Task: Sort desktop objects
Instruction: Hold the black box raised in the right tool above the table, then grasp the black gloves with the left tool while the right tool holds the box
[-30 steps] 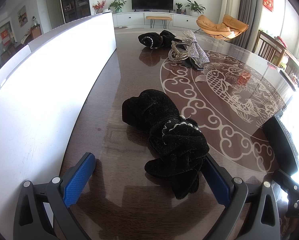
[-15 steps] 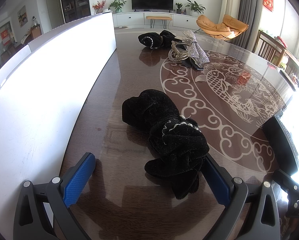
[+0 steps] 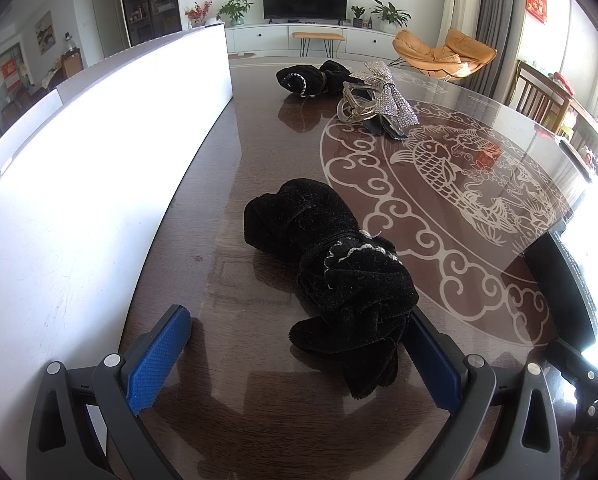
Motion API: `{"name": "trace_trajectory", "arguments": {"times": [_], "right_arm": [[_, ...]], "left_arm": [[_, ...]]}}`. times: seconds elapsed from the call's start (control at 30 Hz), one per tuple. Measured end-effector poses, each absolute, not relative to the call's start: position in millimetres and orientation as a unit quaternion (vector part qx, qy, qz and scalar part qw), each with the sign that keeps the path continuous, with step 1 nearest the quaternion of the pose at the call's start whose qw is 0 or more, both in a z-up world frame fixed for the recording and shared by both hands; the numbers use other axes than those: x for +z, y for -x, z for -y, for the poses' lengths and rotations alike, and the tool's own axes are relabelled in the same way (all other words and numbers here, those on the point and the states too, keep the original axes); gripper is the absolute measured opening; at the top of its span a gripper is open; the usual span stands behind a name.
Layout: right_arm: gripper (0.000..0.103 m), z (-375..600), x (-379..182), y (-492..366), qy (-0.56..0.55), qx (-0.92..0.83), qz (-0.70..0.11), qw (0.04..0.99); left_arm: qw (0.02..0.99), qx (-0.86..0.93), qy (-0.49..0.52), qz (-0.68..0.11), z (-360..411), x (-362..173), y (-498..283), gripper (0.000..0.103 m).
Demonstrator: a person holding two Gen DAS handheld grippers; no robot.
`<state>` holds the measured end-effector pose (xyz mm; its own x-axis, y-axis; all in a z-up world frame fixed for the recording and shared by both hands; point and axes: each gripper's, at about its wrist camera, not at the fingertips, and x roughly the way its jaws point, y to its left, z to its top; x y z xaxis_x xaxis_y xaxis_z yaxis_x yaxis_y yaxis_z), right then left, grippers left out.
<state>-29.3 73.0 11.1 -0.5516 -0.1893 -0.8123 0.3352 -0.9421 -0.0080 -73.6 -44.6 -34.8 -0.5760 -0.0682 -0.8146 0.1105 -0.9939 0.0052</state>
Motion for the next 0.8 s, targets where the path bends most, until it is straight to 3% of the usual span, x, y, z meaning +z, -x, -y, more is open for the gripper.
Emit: {"name": "trace_trajectory", "arguments": {"times": [0.8], "right_arm": [[0.103,-73.1,11.2,29.4,-0.449,-0.877,-0.081,0.150]], "left_arm": [[0.044,-0.887,-0.459,-0.020,44.5,-34.6,70.5,0.103]]}}
